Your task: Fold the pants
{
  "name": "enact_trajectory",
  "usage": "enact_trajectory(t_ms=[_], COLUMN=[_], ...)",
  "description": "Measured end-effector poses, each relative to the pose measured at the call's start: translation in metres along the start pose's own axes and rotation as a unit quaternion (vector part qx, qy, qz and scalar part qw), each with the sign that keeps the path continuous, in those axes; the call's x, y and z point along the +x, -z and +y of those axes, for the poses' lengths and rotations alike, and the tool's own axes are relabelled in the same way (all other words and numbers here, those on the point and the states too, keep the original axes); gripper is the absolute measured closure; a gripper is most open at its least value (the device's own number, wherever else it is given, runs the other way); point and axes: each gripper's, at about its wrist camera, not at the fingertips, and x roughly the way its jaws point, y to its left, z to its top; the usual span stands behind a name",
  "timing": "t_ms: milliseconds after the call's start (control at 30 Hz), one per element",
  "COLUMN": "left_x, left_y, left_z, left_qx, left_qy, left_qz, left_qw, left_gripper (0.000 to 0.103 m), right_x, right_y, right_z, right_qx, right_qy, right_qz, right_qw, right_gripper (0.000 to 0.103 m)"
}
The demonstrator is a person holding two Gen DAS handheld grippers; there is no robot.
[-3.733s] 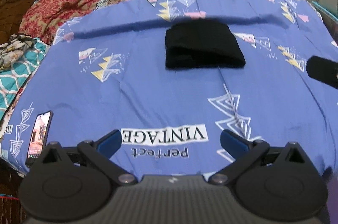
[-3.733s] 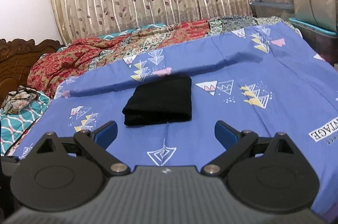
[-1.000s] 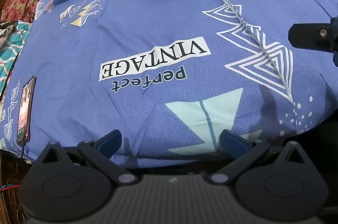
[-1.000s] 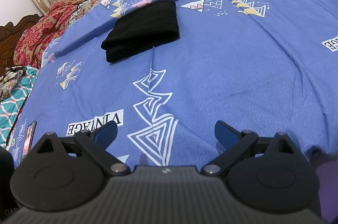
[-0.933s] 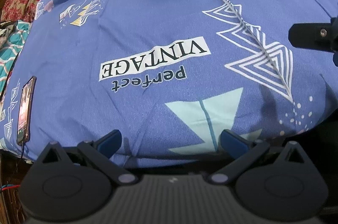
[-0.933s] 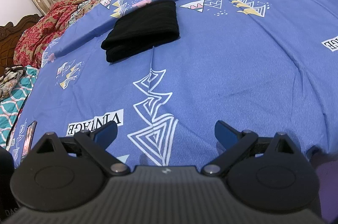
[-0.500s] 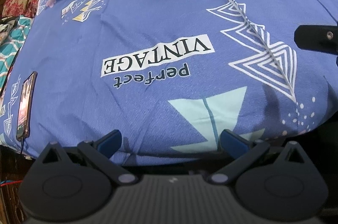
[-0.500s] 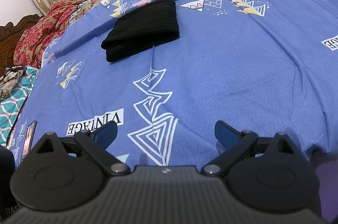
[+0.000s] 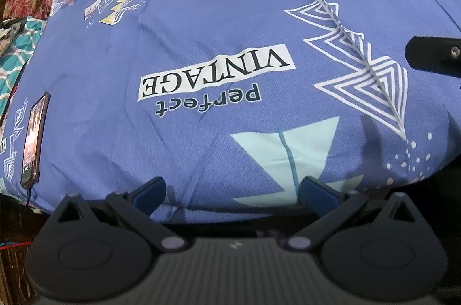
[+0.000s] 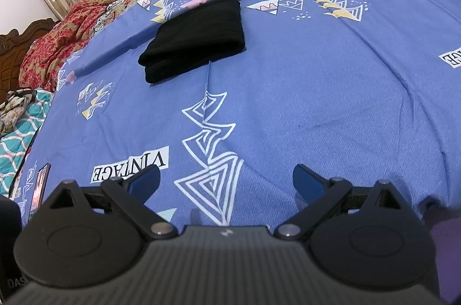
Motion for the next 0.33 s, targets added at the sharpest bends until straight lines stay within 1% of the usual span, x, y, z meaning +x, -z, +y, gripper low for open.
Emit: enact_trajectory(t_ms=[133,333], left_x=[-0.0009,-0.0085], left_y=[-0.0004,-0.0012], left_z=[0.0011,0.0026], left_qx=[-0.002,-0.005], left_qy=[0.001,0.006], left_qz=[-0.003,-0.024], left_qw=[1.0000,0.9997], left_gripper=[0.000,0.000], right_x=[0.0001,-0.0008], right_y=[0.0009,0.0041], right_z=[0.0004,0.0033], right_qx=[-0.002,-0.009], right_qy=[0.000,0.000], right_qz=[-0.002,-0.005], right_qw=[1.000,1.000], right_gripper=[0.003,0.003])
